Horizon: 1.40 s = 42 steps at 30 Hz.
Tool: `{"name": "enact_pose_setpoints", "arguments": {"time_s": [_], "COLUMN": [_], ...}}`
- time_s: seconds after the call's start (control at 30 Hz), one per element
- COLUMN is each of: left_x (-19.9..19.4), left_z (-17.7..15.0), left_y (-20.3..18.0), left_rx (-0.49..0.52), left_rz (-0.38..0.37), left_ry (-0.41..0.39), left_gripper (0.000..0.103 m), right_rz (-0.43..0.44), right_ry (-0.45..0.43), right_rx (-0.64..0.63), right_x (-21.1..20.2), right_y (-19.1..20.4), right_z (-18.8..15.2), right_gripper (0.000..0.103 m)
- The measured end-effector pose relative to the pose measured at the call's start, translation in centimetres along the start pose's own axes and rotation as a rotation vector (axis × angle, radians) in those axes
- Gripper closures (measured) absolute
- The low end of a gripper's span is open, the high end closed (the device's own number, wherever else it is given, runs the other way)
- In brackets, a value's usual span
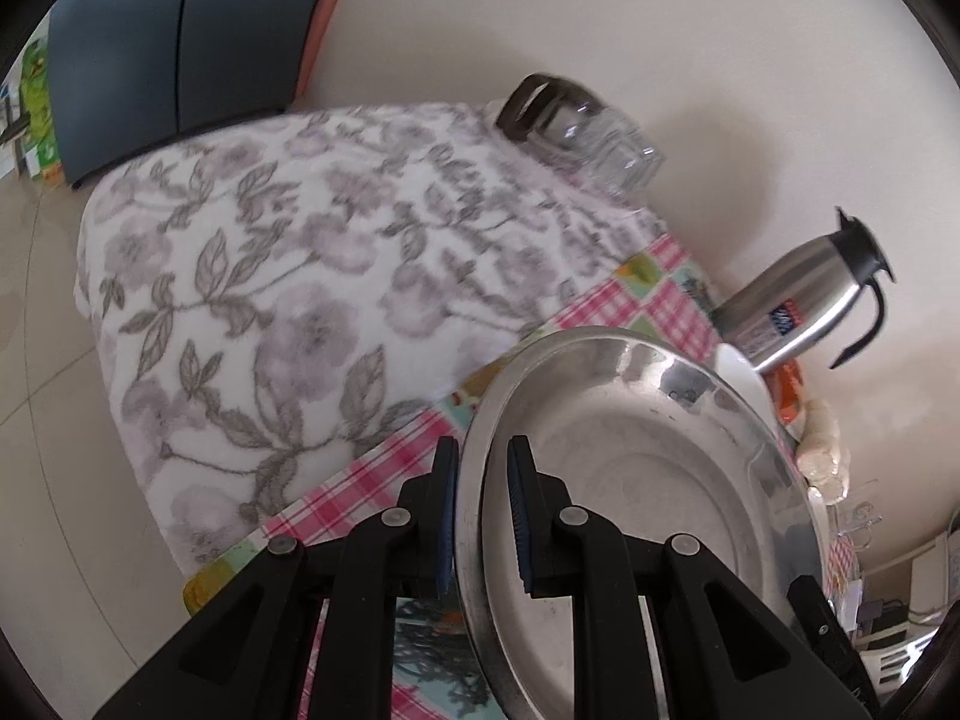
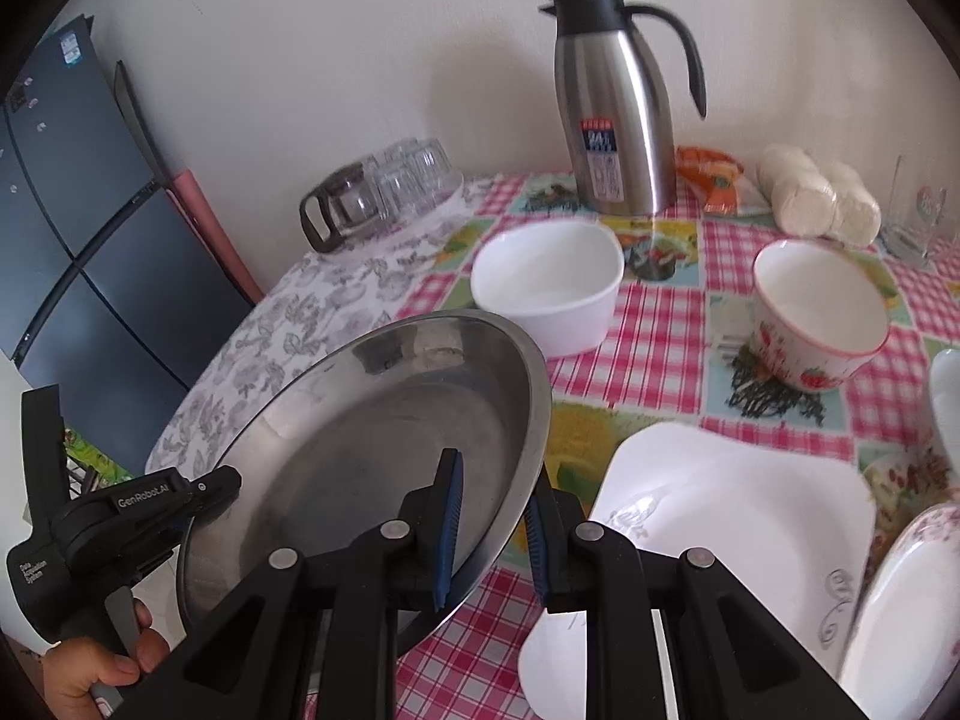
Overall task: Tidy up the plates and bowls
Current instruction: 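Lift the steel tray with both tools and carry it across the table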
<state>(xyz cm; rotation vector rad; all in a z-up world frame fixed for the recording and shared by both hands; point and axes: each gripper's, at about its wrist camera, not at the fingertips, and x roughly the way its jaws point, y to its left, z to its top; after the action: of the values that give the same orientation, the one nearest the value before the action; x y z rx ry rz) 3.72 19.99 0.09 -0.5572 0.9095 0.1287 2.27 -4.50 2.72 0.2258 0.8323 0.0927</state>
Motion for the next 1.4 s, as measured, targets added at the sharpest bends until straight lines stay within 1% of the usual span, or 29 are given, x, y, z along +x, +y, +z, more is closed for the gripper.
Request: {"name": "enact_pose_setpoints", "arguments": {"time_s": [0.13,0.3,0.5,0.7,0.93,1.07,1.23,1.4], "left_x": [-1.5,-3.1,-4.6,-6.0,-6.8,-6.9,-6.7,-6.3], "left_z": [-0.3,-1.0,-2.5,-4.4,-6.7,-7.9,-9.2,-10.0], "left_y": [-1.5,-3.8,-7.0,-10.2,-13.5,-15.0,-16.1,-16.9], "left_rx": [0.024,0.051,0.085,0.127,0.170,0.195,0.219,0.244], "left_rz": [-0.044,-0.104,-0.173,-0.238,-0.307,-0.331,-0.342,-0.341], "left_ry": [-0.038,-0.074,-0.092,-0.103,-0.096,-0.080,-0.057,-0.037], "left_gripper": [0.086,0.086,0.086,0.086,0.086,0.086,0.086,0.086], "right_rz": [-0.010,-0.014,-0.041,-0.063,-0.105,-0.130,-0.157,-0.166], "right_ry": [-0.057,-0.114,-0.182,-0.235,-0.286,-0.302,-0.318,-0.313], "right_rx": [-0.022,-0.020,-0.015,0.022,0.054,0.070,0.088,0.122], "right_x": [-2.3,-5.0,-8.4,-11.6,-15.1,-16.6,-18.0,-18.5], "right_y": [-0.4,-2.2,-5.0,-8.0,-11.4,-12.8,-14.3,-15.6], "right_z": [0.8,1.3,1.3,1.3,0.6,0.1,-0.6,-1.0], "right_gripper": [0.082,0.082,0.082,0.082,0.082,0.082,0.082,0.082]}}
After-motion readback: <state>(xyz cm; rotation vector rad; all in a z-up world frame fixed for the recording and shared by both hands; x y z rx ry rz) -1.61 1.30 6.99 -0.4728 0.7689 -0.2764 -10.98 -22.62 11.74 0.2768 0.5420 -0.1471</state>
